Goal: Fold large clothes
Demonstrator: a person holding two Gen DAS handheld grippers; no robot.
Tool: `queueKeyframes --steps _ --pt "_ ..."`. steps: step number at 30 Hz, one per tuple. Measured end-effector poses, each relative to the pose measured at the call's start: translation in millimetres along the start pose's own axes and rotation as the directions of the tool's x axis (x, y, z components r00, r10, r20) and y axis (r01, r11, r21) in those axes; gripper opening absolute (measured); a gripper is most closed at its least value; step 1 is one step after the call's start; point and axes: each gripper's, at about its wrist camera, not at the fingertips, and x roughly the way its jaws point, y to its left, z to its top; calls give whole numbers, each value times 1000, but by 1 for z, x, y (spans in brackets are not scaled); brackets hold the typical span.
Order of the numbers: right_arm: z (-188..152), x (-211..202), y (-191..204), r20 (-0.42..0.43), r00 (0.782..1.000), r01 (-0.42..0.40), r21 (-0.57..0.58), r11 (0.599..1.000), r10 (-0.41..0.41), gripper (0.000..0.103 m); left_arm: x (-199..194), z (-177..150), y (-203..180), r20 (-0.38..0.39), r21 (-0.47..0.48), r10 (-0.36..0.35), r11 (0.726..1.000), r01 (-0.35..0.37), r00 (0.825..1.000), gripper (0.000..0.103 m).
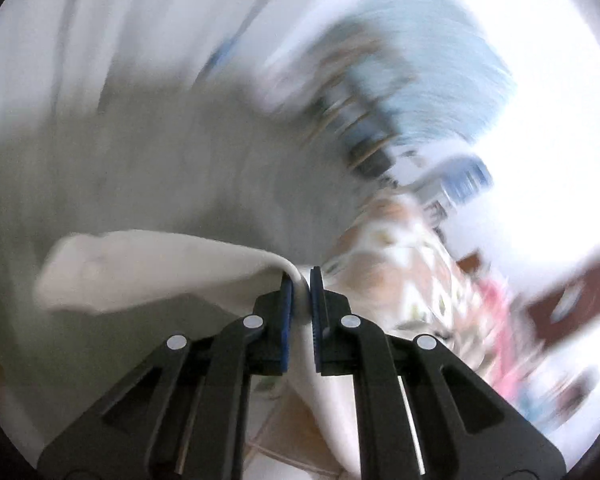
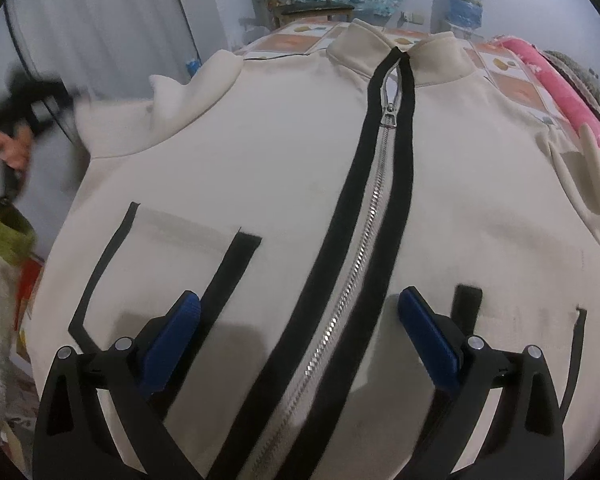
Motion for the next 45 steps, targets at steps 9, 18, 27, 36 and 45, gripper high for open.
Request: queueKeyframes --steps 9,18,27,36,45 --pt "-15 -39 -26 74 997 0 82 997 -6 96 -82 -132 -220 -129 703 -197 673 230 972 11" --pt "-45 -70 -61 76 995 60 137 989 -70 96 -27 -237 -147 -413 487 -47 833 264 910 47" --pt "-39 -112 -62 79 996 25 53 998 -29 96 -57 -217 -83 -289 342 -80 922 181 954 49" --pt "71 -137 42 162 966 -134 -359 923 204 96 -36 -197 -49 -177 184 -35 980 68 983 39" --pt "157 -8 167 -92 934 -328 -602 728 345 88 -38 -202 -30 -125 112 -92 988 106 988 30"
